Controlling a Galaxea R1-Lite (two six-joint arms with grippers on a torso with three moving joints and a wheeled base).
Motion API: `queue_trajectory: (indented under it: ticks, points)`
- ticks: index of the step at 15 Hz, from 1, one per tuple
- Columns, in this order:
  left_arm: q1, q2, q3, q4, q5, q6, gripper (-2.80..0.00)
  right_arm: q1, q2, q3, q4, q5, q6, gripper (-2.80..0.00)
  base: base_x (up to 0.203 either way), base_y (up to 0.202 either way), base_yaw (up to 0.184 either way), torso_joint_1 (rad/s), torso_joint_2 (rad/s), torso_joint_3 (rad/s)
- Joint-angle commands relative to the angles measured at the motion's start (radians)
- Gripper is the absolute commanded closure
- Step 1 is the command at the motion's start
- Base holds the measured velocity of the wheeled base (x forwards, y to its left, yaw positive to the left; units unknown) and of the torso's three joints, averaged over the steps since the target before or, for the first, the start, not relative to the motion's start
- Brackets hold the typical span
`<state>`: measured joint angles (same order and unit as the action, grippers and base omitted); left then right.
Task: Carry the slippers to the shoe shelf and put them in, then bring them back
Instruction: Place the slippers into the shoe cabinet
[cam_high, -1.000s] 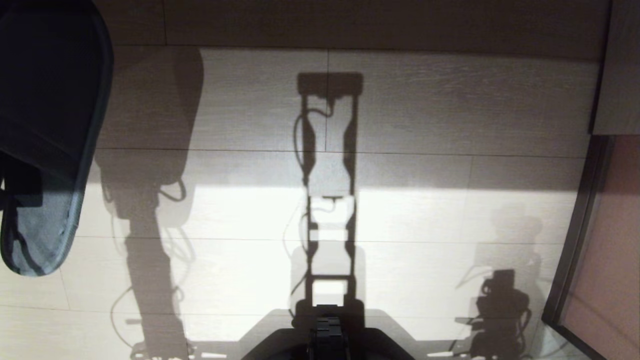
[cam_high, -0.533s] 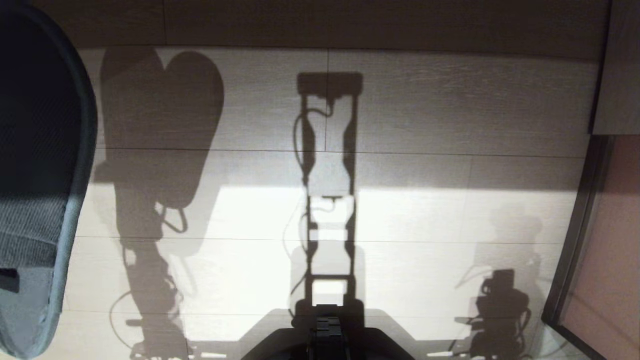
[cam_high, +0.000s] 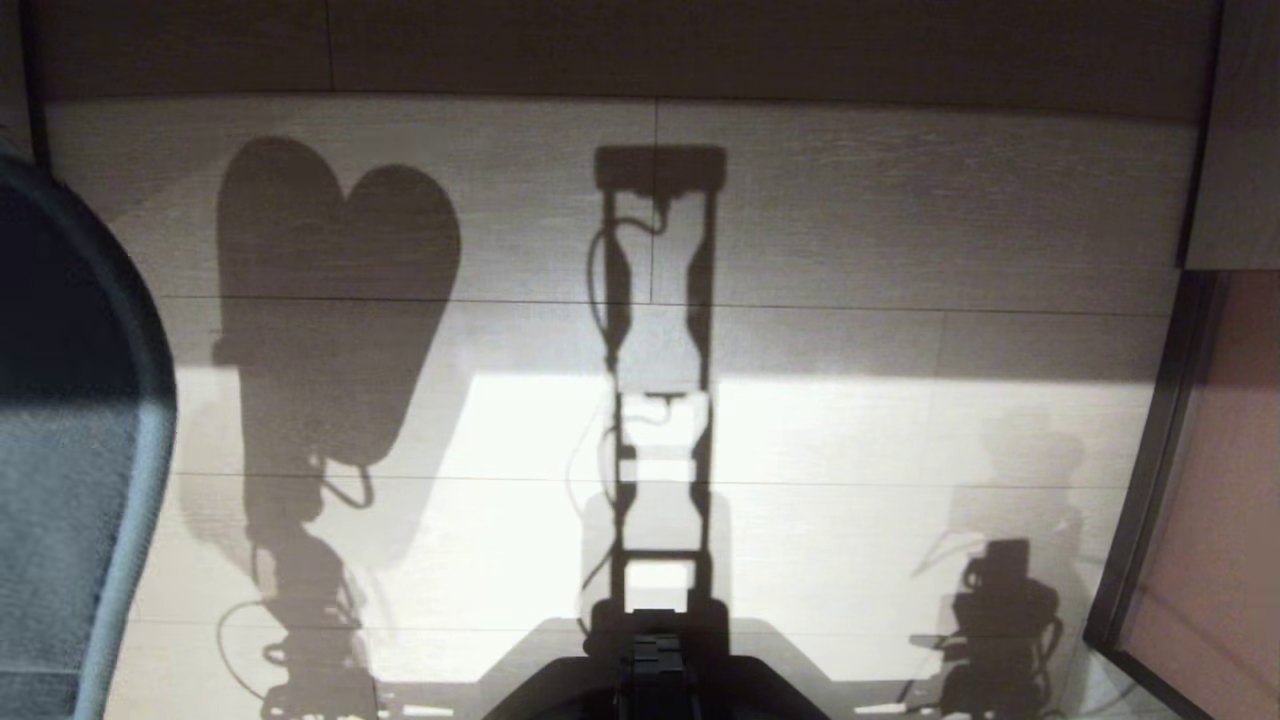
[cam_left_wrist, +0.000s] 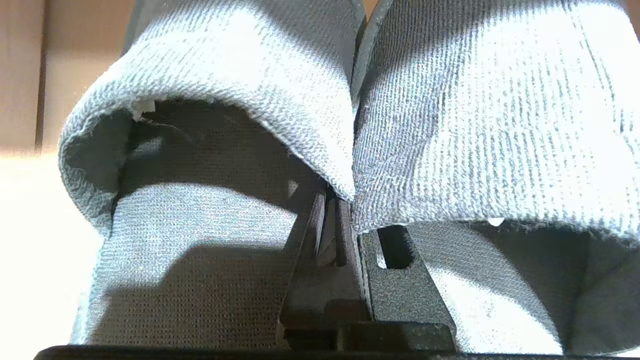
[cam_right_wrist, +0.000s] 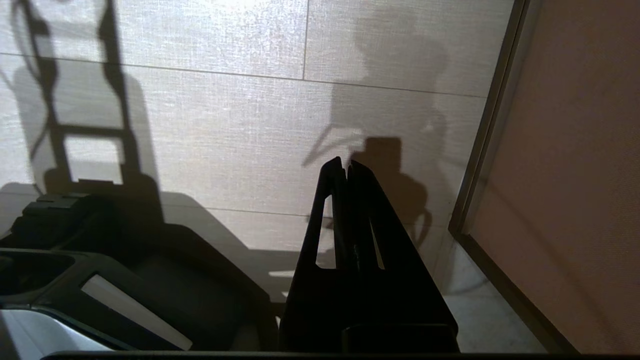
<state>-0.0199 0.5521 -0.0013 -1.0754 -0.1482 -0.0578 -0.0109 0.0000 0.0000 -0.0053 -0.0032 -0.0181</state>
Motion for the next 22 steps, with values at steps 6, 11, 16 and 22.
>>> queue_trajectory:
  ticks: [6,11,16,22]
  points:
    - [-0.031,-0.229,-0.012,0.431,0.189,0.159,0.00,0.000,-0.040,0.040,0.000,0.000,0.000,0.00,0.000,0.000,0.000,0.000,0.00,0.000]
    - [-0.022,-0.353,-0.007,0.658,0.243,0.216,0.00,0.000,-0.040,0.040,0.000,0.000,0.000,0.00,0.000,0.000,0.000,0.000,0.00,0.000]
    - [0.004,-0.473,0.001,0.843,0.244,0.220,0.00,0.000,-0.040,0.040,-0.001,0.000,0.000,0.00,0.000,0.000,0.000,0.000,0.00,0.000]
    - [0.005,-0.554,0.003,0.990,0.197,0.197,0.00,0.000,-0.040,0.040,0.001,0.000,0.000,0.00,0.000,0.000,0.000,0.000,0.00,0.000]
